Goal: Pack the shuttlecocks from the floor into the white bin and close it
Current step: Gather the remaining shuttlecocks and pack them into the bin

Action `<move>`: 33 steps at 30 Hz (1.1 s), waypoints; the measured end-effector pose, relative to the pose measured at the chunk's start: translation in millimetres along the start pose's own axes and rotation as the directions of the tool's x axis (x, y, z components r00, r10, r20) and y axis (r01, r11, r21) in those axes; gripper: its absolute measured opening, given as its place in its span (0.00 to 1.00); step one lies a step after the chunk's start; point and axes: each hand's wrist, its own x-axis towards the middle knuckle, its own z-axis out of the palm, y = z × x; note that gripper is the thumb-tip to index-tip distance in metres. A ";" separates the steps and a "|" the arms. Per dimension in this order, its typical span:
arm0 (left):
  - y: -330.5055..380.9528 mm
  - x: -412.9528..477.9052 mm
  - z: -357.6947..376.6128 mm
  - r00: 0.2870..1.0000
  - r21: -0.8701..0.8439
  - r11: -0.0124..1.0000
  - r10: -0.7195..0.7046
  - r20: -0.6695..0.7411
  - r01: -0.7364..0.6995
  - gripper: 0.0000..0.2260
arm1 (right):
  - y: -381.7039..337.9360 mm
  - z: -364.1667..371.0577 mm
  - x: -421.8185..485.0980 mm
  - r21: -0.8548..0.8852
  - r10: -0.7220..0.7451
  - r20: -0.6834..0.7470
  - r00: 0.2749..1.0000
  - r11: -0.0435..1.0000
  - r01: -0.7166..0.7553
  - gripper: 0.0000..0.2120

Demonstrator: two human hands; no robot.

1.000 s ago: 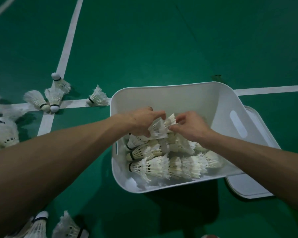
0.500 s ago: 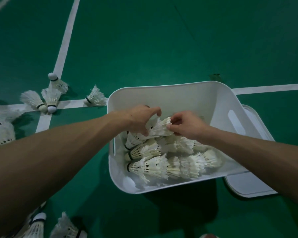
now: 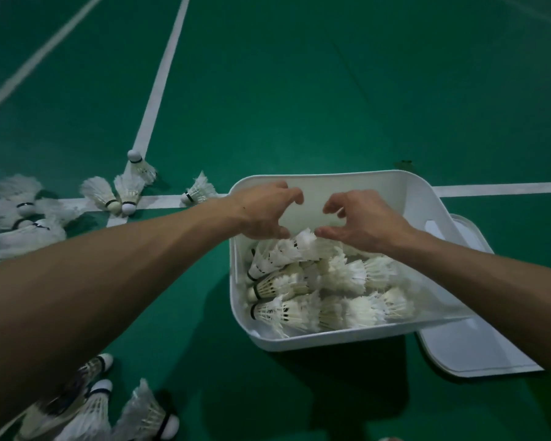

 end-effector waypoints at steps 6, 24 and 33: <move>-24.9 -29.6 -28.0 0.976 -0.041 0.999 -0.037 -0.212 0.029 0.23 | -39.8 -32.5 3.5 -0.044 -0.107 -0.098 0.989 0.994 0.103 0.25; -226.3 -99.4 6.6 0.816 -0.199 0.822 -0.562 -0.136 0.533 0.22 | -166.9 23.7 173.3 -0.094 -0.230 0.087 0.969 0.967 0.238 0.28; -288.2 -78.7 37.6 0.699 -0.335 0.710 -0.693 -0.176 0.620 0.25 | -181.0 75.8 248.4 -0.133 -0.216 0.343 0.914 0.952 0.275 0.35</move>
